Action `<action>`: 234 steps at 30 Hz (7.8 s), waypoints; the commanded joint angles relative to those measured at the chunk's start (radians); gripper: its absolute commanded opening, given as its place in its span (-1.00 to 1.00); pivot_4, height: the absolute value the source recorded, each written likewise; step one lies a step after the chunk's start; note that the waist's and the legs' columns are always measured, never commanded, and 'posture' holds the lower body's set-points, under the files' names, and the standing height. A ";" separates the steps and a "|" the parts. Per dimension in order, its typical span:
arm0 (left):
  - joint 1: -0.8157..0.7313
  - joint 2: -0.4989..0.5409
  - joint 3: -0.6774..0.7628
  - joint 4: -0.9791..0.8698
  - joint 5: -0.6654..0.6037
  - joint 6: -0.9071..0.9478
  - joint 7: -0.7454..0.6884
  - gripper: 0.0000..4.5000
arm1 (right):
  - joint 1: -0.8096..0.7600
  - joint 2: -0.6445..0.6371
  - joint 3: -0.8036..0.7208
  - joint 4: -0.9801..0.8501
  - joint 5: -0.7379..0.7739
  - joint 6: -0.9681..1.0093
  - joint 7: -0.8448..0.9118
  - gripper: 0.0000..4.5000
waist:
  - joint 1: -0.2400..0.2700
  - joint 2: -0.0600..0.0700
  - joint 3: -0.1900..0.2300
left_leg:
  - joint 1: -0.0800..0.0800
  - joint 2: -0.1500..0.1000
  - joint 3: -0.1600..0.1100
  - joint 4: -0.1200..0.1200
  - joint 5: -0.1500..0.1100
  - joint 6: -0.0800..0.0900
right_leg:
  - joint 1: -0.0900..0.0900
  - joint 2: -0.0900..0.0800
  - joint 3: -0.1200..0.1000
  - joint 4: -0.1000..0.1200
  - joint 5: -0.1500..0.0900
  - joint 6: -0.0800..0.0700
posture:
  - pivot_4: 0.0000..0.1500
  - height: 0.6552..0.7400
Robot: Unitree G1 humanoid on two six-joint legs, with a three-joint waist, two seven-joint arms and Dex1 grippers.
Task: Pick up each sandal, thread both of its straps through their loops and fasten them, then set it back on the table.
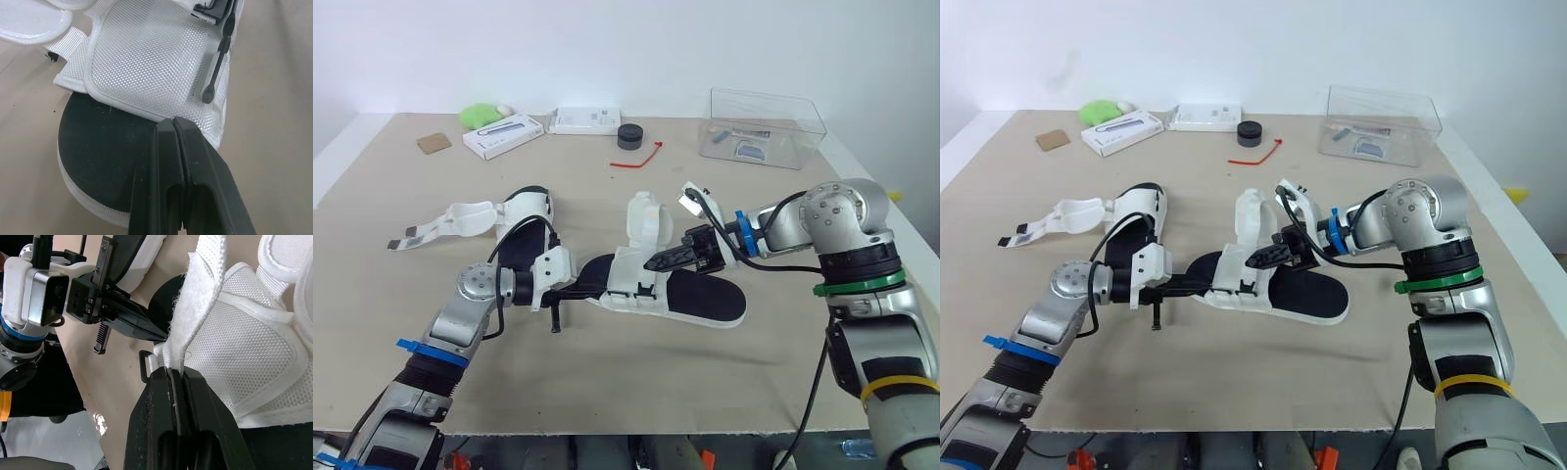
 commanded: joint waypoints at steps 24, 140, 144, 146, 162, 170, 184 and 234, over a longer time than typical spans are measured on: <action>0.002 0.002 -0.019 0.009 0.019 -0.010 -0.002 -1.00 | -0.038 -0.028 -0.014 0.125 0.350 0.007 -0.226 -0.97 | 0.000 0.000 0.000 | -0.001 0.000 0.000 0.000 0.000 0.000 | 0.000 0.000 0.000 0.000 0.000 0.000 | 1.00 1.00; -0.006 -0.008 -0.048 0.070 0.068 -0.068 0.025 -1.00 | 0.133 -0.155 0.093 -0.048 0.957 -0.168 -0.847 -0.97 | 0.000 0.002 -0.001 | -0.002 0.001 0.000 0.000 -0.001 0.002 | 0.000 0.000 0.000 -0.004 0.000 0.001 | 1.00 1.00; -0.009 -0.009 -0.050 0.078 0.068 -0.072 0.024 -1.00 | 0.138 -0.164 0.095 -0.065 0.957 -0.171 -0.841 -0.97 | 0.000 0.002 -0.001 | -0.002 0.001 0.000 0.000 -0.001 0.002 | 0.000 0.000 0.000 -0.004 0.000 0.001 | 1.00 1.00; -0.011 -0.011 -0.049 0.081 0.068 -0.072 0.025 -1.00 | 0.143 -0.170 0.098 -0.076 0.957 -0.175 -0.843 -0.97 | 0.000 0.002 -0.001 | -0.002 0.001 0.000 0.000 -0.001 0.002 | 0.000 0.000 0.000 -0.004 0.000 0.001 | 1.00 1.00; -0.016 -0.017 -0.050 0.092 0.071 -0.077 0.027 -1.00 | 0.184 -0.161 0.121 -0.158 0.957 -0.224 -0.851 -0.97 | 0.000 0.002 -0.002 | -0.002 0.001 0.000 0.000 -0.001 0.002 | 0.001 0.000 0.000 -0.004 0.000 0.001 | 1.00 1.00; -0.015 -0.013 -0.052 0.092 0.071 -0.076 0.028 -1.00 | 0.173 -0.165 0.108 -0.192 0.957 -0.249 -0.854 -0.97 | 0.000 0.002 -0.002 | -0.002 0.002 0.000 0.000 -0.001 0.002 | 0.001 0.000 0.000 -0.004 0.000 0.001 | 1.00 1.00; -0.028 -0.014 -0.059 0.110 0.077 -0.081 0.028 -1.00 | 0.132 -0.205 0.093 -0.191 0.957 -0.272 -0.858 -0.36 | 0.000 0.003 -0.002 | -0.001 0.002 0.000 0.000 -0.001 0.002 | 0.001 0.000 0.000 -0.004 0.000 0.001 | 1.00 1.00; -0.022 -0.014 -0.076 0.116 0.081 -0.088 0.031 -1.00 | 0.173 -0.314 0.086 -0.409 0.948 -0.302 -0.789 0.01 | 0.001 0.003 -0.002 | -0.002 0.001 0.000 0.000 -0.001 0.003 | 0.001 -0.001 0.000 -0.006 0.000 0.002 | 1.00 1.00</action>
